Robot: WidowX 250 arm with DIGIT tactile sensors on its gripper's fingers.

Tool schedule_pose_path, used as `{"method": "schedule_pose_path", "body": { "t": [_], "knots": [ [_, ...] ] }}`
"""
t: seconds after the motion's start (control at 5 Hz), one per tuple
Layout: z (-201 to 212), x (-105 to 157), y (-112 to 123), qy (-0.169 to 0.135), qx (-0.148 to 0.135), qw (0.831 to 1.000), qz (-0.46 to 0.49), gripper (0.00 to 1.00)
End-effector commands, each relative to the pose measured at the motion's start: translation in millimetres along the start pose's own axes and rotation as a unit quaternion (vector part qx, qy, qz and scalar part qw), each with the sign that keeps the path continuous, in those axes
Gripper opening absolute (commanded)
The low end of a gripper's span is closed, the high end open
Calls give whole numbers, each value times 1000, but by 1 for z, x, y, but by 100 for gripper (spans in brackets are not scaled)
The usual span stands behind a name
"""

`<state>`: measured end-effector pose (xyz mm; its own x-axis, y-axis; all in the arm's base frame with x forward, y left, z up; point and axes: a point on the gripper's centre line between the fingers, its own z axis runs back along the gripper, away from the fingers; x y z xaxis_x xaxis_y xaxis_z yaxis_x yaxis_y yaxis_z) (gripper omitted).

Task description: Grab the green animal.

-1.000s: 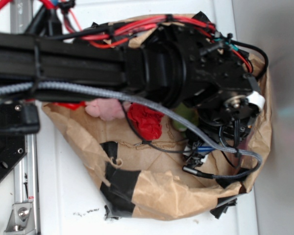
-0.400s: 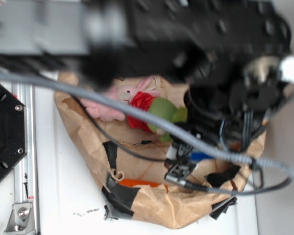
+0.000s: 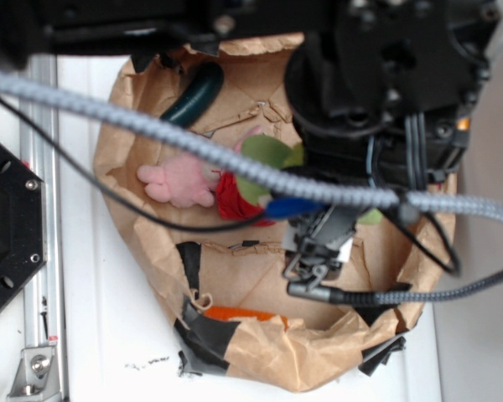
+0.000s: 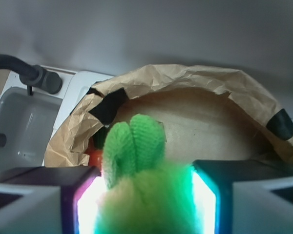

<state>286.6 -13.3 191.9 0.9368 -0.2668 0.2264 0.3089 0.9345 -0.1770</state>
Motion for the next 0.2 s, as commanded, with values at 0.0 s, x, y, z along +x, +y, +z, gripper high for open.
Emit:
{"method": "schedule_pose_path", "body": {
  "t": [0.0],
  "knots": [
    [23, 10, 5, -34, 38, 999, 18, 0]
  ]
}}
